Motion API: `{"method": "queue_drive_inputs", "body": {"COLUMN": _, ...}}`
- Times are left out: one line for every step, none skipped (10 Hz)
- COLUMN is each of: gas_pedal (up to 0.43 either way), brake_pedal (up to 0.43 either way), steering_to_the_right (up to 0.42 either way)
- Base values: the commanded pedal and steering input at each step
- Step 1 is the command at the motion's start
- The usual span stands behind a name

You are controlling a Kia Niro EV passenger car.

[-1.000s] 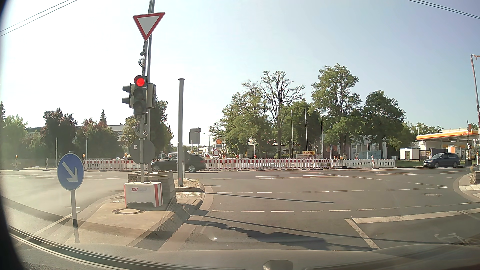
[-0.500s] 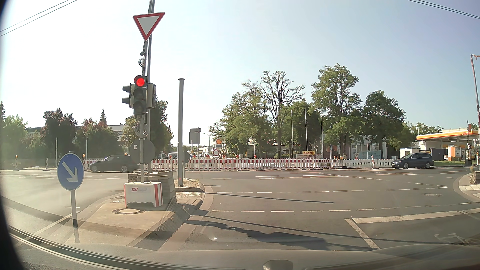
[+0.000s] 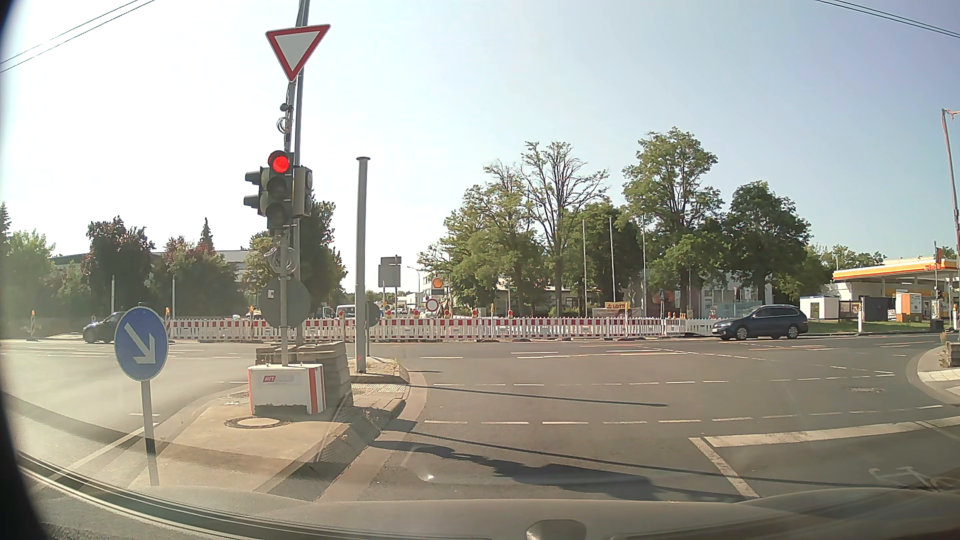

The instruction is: Follow the waypoints while adhering to traffic rules and regulations

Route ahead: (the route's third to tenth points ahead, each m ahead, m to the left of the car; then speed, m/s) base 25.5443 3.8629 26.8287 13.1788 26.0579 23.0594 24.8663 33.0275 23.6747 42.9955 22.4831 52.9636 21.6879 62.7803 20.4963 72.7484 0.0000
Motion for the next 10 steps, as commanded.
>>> {"method": "queue_drive_inputs", "body": {"gas_pedal": 0.0, "brake_pedal": 0.384, "steering_to_the_right": 0.006}}
{"method": "queue_drive_inputs", "body": {"gas_pedal": 0.0, "brake_pedal": 0.384, "steering_to_the_right": 0.006}}
{"method": "queue_drive_inputs", "body": {"gas_pedal": 0.0, "brake_pedal": 0.384, "steering_to_the_right": 0.005}}
{"method": "queue_drive_inputs", "body": {"gas_pedal": 0.0, "brake_pedal": 0.384, "steering_to_the_right": 0.005}}
{"method": "queue_drive_inputs", "body": {"gas_pedal": 0.0, "brake_pedal": 0.384, "steering_to_the_right": 0.006}}
{"method": "queue_drive_inputs", "body": {"gas_pedal": 0.0, "brake_pedal": 0.384, "steering_to_the_right": 0.006}}
{"method": "queue_drive_inputs", "body": {"gas_pedal": 0.0, "brake_pedal": 0.384, "steering_to_the_right": 0.006}}
{"method": "queue_drive_inputs", "body": {"gas_pedal": 0.0, "brake_pedal": 0.384, "steering_to_the_right": 0.006}}
{"method": "queue_drive_inputs", "body": {"gas_pedal": 0.0, "brake_pedal": 0.384, "steering_to_the_right": 0.006}}
{"method": "queue_drive_inputs", "body": {"gas_pedal": 0.0, "brake_pedal": 0.384, "steering_to_the_right": 0.006}}
